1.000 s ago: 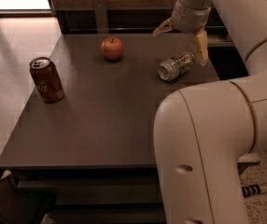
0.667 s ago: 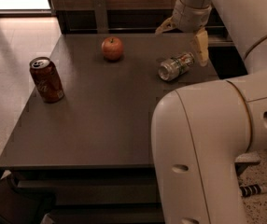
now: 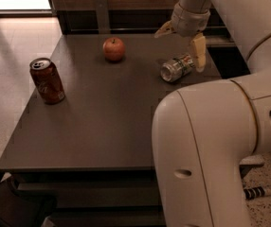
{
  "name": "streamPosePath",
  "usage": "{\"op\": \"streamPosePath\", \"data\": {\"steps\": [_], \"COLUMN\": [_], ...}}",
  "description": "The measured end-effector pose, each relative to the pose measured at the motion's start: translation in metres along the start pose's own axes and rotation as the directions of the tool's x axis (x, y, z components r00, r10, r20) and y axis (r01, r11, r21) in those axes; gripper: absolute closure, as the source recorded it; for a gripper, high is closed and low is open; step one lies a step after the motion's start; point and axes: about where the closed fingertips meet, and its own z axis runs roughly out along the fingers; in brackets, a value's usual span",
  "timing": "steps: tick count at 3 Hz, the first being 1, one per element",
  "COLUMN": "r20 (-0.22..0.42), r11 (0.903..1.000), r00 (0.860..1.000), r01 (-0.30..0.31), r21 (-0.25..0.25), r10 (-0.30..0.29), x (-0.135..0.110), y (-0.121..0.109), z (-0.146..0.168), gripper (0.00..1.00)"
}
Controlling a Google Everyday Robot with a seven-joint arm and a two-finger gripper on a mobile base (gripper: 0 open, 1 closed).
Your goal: Place 7up can upright
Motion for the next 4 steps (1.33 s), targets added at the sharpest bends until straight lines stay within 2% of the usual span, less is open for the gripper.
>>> {"op": "streamPosePath", "data": {"steps": [1, 2, 4], "r20": [-0.049, -0.098, -0.099], "r11": [0.9996, 0.9979, 0.999], "r00": [0.998, 0.993, 0.994], "r01": [-0.029, -0.064, -0.046], "r21": [0.0, 0.01, -0.002], "r10": [0.029, 0.064, 0.045], "x": [0.004, 0.008, 0.006], "y": [-0.007, -0.02, -0.016], "z": [0.014, 0.029, 0.04], "gripper": [0.0, 0.14, 0.62]}}
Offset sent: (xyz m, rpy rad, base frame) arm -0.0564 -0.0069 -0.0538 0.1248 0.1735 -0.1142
